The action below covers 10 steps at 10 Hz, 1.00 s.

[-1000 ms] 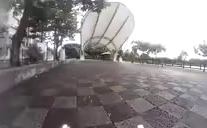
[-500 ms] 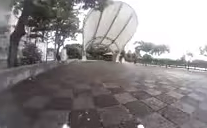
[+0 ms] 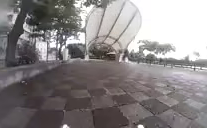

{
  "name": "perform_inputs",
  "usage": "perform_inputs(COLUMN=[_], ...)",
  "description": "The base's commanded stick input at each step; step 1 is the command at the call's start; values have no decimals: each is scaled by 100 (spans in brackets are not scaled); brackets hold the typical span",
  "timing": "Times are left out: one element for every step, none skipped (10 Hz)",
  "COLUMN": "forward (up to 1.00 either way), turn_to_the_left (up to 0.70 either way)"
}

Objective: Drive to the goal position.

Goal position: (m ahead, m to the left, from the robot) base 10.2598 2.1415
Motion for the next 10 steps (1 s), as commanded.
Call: perform_inputs(forward=[85,85,85,85,85,85,85,85,85,85], turn_to_the_left=[-3,1,1,1,1,1,1,1,1,-1])
